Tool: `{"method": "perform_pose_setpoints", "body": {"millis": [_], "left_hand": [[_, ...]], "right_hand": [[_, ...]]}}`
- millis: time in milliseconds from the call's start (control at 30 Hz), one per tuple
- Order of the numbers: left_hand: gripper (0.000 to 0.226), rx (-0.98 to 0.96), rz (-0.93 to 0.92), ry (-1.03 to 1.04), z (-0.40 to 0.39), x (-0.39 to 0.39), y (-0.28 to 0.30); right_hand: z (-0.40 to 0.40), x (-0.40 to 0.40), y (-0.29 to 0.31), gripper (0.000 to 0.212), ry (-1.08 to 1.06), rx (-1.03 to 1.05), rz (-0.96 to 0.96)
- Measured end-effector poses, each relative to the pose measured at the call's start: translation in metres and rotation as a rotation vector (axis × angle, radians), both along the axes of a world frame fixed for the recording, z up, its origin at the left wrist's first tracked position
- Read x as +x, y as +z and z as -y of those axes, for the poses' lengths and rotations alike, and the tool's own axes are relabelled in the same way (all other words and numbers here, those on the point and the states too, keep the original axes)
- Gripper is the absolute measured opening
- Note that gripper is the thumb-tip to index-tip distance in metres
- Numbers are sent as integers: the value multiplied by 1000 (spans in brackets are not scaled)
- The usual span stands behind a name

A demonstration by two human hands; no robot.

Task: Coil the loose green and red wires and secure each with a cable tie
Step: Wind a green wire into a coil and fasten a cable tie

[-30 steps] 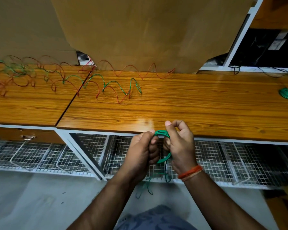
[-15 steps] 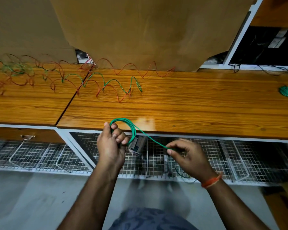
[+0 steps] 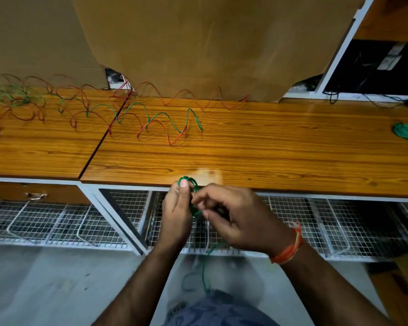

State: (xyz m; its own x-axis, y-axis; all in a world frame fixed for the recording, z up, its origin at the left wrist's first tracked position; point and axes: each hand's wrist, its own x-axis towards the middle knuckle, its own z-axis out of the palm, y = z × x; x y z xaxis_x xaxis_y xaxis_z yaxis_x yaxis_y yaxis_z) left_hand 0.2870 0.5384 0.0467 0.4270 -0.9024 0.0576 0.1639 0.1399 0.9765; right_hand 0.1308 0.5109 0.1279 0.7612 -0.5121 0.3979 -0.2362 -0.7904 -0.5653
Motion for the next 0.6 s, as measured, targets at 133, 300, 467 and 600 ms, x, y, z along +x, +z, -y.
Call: {"method": "perform_pose_setpoints", "body": {"millis": [133, 300, 467, 600], "left_hand": [[36, -7, 13, -148, -4, 5, 2], [55, -7, -38, -273, -7, 13, 13], [37, -7, 59, -376, -9, 22, 21], [35, 32, -140, -430, -4, 31, 24]], "right_hand": [[15, 7, 14, 17, -32, 72, 86], [29, 12, 12, 17, -200, 147, 225], [38, 19, -2, 16, -321, 191, 375], [43, 23, -23, 11, -395, 268, 412]]}}
